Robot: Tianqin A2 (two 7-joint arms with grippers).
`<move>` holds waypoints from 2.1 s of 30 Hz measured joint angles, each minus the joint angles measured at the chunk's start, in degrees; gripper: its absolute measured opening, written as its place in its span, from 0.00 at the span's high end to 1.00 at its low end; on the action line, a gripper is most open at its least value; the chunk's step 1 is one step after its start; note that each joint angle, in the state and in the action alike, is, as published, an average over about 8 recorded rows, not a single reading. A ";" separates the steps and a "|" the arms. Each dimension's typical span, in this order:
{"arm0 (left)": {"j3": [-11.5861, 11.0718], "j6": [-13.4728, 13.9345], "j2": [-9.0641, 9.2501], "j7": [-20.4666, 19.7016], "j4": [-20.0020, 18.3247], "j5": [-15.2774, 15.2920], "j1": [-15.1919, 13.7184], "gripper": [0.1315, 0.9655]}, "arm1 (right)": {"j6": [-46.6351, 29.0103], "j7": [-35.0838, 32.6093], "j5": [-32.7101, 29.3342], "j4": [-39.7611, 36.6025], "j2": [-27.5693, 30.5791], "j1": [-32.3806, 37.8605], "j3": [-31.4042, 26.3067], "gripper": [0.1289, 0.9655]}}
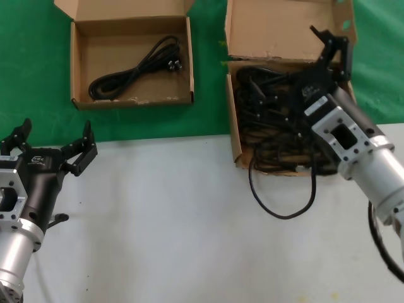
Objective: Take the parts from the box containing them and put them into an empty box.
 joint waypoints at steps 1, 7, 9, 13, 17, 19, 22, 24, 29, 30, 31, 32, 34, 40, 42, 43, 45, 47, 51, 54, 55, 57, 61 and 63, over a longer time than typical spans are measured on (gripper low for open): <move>-0.01 -0.01 0.00 0.01 0.00 -0.01 0.02 0.40 | 0.16 0.28 0.55 -0.01 0.01 -0.43 0.20 0.00; -0.05 -0.10 0.00 0.11 -0.01 -0.08 0.11 0.27 | 1.18 2.05 3.98 -0.05 0.06 -3.05 1.47 0.00; -0.07 -0.13 0.00 0.14 -0.01 -0.11 0.14 0.22 | 1.52 2.63 5.11 -0.06 0.07 -3.91 1.89 0.00; -0.10 -0.19 -0.01 0.20 -0.02 -0.16 0.20 0.15 | 2.18 3.78 7.34 -0.09 0.10 -5.61 2.71 0.00; -0.13 -0.24 -0.01 0.27 -0.03 -0.20 0.26 0.09 | 2.85 4.94 9.61 -0.12 0.14 -7.33 3.54 0.00; -0.15 -0.27 -0.01 0.30 -0.03 -0.23 0.29 0.06 | 3.18 5.51 10.72 -0.13 0.15 -8.17 3.95 0.00; -0.17 -0.32 -0.01 0.34 -0.03 -0.27 0.34 0.04 | 3.69 6.40 12.46 -0.15 0.18 -9.50 4.59 0.00; -0.19 -0.35 -0.01 0.38 -0.04 -0.29 0.37 0.03 | 4.04 6.99 13.63 -0.16 0.19 -10.39 5.02 0.00; -0.22 -0.42 -0.01 0.46 -0.04 -0.35 0.45 0.00 | 4.88 8.46 16.47 -0.20 0.23 -12.56 6.07 0.00; -0.23 -0.43 -0.01 0.47 -0.05 -0.36 0.46 0.00 | 5.05 8.75 17.03 -0.20 0.24 -12.98 6.27 0.00; -0.24 -0.45 -0.01 0.49 -0.05 -0.37 0.48 0.00 | 5.22 9.03 17.58 -0.21 0.25 -13.40 6.47 0.00; -0.25 -0.46 -0.02 0.50 -0.05 -0.38 0.49 0.00 | 5.38 9.32 18.13 -0.22 0.25 -13.82 6.68 0.00; -0.26 -0.49 -0.02 0.53 -0.05 -0.41 0.52 0.00 | 5.72 9.91 19.28 -0.23 0.27 -14.70 7.10 0.00; -0.31 -0.57 -0.02 0.62 -0.06 -0.47 0.61 0.00 | 6.66 11.54 22.45 -0.27 0.32 -17.11 8.27 0.00; -0.32 -0.59 -0.02 0.63 -0.06 -0.49 0.62 0.00 | 6.85 11.87 23.11 -0.28 0.33 -17.61 8.51 0.00; -0.32 -0.59 -0.02 0.64 -0.06 -0.49 0.63 0.00 | 6.92 11.99 23.34 -0.28 0.33 -17.79 8.59 0.00; -0.32 -0.60 -0.02 0.65 -0.06 -0.50 0.64 0.00 | 7.01 12.14 23.63 -0.29 0.33 -18.01 8.70 0.00; -0.33 -0.60 -0.02 0.65 -0.06 -0.50 0.64 0.00 | 7.03 12.18 23.71 -0.29 0.33 -18.07 8.73 0.00; -0.33 -0.60 -0.02 0.65 -0.06 -0.50 0.64 0.00 | 7.04 12.19 23.73 -0.29 0.34 -18.08 8.74 0.00; -0.33 -0.60 -0.02 0.65 -0.06 -0.50 0.64 0.00 | 7.04 12.19 23.74 -0.29 0.34 -18.09 8.74 0.00; -0.33 -0.60 -0.02 0.65 -0.06 -0.50 0.64 0.00 | 7.04 12.19 23.74 -0.29 0.34 -18.09 8.74 0.00; -0.33 -0.60 -0.02 0.65 -0.06 -0.50 0.64 0.00 | 7.04 12.19 23.74 -0.28 0.34 -18.09 8.74 0.00; -0.33 -0.60 -0.02 0.65 -0.06 -0.50 0.64 0.00 | 7.04 12.19 23.74 -0.28 0.34 -18.09 8.74 0.00; -0.33 -0.60 -0.02 0.65 -0.06 -0.50 0.64 0.00 | 7.04 12.19 23.74 -0.28 0.34 -18.09 8.74 0.00</move>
